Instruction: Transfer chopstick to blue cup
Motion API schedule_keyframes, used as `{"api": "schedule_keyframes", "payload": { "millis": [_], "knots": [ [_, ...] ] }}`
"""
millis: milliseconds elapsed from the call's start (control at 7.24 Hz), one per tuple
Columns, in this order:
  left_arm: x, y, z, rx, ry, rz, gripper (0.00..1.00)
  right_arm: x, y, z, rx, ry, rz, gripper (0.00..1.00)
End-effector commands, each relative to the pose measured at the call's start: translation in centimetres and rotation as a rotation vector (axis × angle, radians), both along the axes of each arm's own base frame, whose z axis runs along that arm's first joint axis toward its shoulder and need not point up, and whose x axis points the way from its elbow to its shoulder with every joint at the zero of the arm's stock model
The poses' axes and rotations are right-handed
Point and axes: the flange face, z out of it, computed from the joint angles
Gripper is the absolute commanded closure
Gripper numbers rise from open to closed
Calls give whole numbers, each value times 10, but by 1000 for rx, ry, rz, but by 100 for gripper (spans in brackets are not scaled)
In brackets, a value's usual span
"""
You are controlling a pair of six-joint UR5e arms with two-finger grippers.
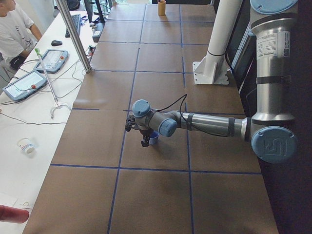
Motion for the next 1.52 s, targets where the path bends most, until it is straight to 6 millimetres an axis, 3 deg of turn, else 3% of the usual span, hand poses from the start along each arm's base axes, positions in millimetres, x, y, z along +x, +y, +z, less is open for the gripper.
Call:
{"api": "schedule_keyframes", "payload": {
  "millis": [0,138,276,553,691,829,967,1106,1244,1382],
  "knots": [
    [14,0,9,-31,-11,10,88,0,-3,-2,0,-3,5,0],
    [14,0,10,-33,-12,10,100,0,1,-8,12,-2,6,0],
    [15,-1,8,-30,-8,9,100,0,2,-9,15,-2,6,0],
    [32,-35,-93,-12,76,-106,100,1,2,-10,19,3,4,0],
    [48,-54,-141,-14,120,-153,100,0,1,-24,43,-2,11,0],
    [92,-48,-198,-31,175,-152,100,0,9,-31,58,-2,10,0],
    [163,-36,-281,-98,249,-159,100,0,15,-36,66,-4,10,0],
    [252,-2,-343,-186,238,-198,100,-1,20,-42,79,-3,8,0],
    [314,22,-403,-156,181,-219,100,-1,20,-43,76,-4,11,0],
    [362,47,-445,-94,142,-235,100,-1,20,-43,76,-4,9,0]
  ]
}}
